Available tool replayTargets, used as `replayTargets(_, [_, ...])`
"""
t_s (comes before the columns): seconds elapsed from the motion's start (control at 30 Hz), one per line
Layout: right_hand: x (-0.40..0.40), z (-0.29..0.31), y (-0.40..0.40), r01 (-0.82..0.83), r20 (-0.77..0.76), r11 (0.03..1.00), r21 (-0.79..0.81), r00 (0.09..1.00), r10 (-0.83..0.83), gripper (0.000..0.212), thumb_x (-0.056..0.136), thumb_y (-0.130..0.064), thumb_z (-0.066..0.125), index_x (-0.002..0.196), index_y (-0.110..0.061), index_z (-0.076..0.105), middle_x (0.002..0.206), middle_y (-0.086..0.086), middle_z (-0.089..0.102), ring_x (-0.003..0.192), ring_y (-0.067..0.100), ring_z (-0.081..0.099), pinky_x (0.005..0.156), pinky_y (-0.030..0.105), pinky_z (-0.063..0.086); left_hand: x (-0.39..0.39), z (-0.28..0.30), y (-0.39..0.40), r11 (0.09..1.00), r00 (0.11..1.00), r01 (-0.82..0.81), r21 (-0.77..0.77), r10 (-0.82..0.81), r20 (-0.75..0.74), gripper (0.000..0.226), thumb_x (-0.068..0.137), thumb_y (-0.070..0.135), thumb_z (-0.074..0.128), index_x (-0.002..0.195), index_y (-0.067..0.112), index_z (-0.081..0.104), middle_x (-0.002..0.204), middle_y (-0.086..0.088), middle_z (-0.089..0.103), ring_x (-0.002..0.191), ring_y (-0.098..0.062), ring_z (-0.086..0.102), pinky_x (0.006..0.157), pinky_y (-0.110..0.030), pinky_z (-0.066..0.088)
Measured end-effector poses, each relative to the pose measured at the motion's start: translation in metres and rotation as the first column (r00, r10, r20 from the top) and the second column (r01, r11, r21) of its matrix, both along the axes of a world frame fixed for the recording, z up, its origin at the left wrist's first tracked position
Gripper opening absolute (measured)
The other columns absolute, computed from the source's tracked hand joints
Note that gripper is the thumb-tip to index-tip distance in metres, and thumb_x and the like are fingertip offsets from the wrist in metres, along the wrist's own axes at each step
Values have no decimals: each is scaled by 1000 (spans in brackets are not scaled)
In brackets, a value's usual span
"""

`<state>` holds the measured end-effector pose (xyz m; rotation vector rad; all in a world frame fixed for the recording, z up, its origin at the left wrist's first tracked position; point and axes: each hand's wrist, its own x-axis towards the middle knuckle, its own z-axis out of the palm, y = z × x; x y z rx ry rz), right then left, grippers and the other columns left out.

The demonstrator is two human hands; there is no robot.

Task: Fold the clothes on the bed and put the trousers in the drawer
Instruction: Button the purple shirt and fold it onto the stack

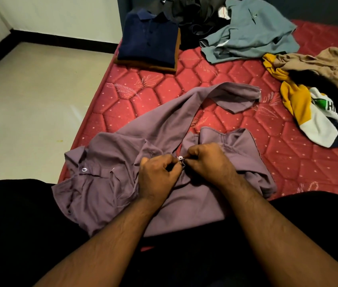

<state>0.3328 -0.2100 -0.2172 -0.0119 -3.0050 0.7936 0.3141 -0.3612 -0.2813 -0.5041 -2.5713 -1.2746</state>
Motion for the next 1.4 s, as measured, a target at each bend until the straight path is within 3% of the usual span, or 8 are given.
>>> replayTargets(0.23, [5, -15, 5, 176, 3, 981, -86, 984, -176, 29, 70, -39, 51, 69, -15, 67, 63, 1, 67, 61, 18, 63, 59, 36, 53, -2, 4, -2, 990, 987, 141, -5, -141, -73, 21, 82, 27, 59, 89, 18, 77, 77, 2, 72, 69, -16, 65, 66, -37, 47])
replayTargets(0.43, [11, -3, 13, 185, -114, 980, -79, 974, -194, 26, 76, -32, 53, 67, -10, 63, 88, 1, 57, 81, 20, 56, 68, 32, 46, -9, 38, -8, 903, 819, 326, 281, -418, 393, 24, 84, 17, 57, 94, 8, 77, 93, -2, 76, 86, -11, 68, 83, -26, 52])
replayTargets(0.53, [17, 9, 16, 136, -20, 987, 83, 991, -135, 30, 75, -38, 42, 62, -12, 50, 79, 6, 61, 78, 31, 60, 65, 33, 44, -43, 46, -30, 910, 867, 413, -27, -384, 318, 41, 79, 22, 47, 109, 13, 74, 109, -2, 73, 98, -11, 65, 94, -27, 48])
replayTargets(0.63, [22, 10, 18, 102, 76, 950, 295, 989, -130, 22, 82, -33, 49, 73, -15, 58, 89, 12, 66, 86, 35, 62, 73, 35, 46, -80, 46, -54, 584, 861, 506, -635, -380, 337, 43, 87, 28, 55, 129, 28, 59, 128, -1, 59, 119, -24, 53, 98, -39, 40])
replayTargets(0.77, [23, 12, 25, 11, 143, 921, 389, 987, -72, 25, 86, -24, 54, 110, -32, 51, 113, 5, 59, 107, 30, 56, 88, 41, 44, -98, 51, -72, 455, 880, 439, -775, -390, 270, 23, 86, 30, 61, 108, 30, 66, 115, 3, 62, 112, -20, 55, 93, -34, 38])
replayTargets(1.07, [-33, 90, 69, -357, 425, 816, 454, 892, 154, 38, 88, -27, 64, 126, -26, 61, 121, 2, 64, 108, 23, 62, 84, 25, 46, -165, 145, -42, 994, 983, 45, 100, -61, 172, 14, 101, 17, 45, 87, 17, 45, 89, -8, 51, 84, -18, 46, 78, -38, 37])
replayTargets(1.2, [-79, 229, 140, 119, -71, 631, 767, 992, -101, 29, 96, -34, 50, 124, -28, 54, 121, 6, 58, 109, 27, 61, 79, 32, 48, -223, 307, -20, 923, 974, -188, 335, 218, -55, 10, 100, 12, 39, 93, 20, 38, 98, -8, 49, 89, -20, 44, 80, -31, 36])
replayTargets(1.4, [-87, 401, 184, 704, -850, 531, 471, 524, 59, 15, 79, -12, 69, 86, -11, 56, 83, 16, 53, 68, 38, 58, 49, 37, 41, -242, 512, -18, 773, 762, 26, 634, 394, -513, 10, 93, 6, 39, 99, 14, 38, 99, -25, 56, 90, -34, 52, 79, -41, 35])
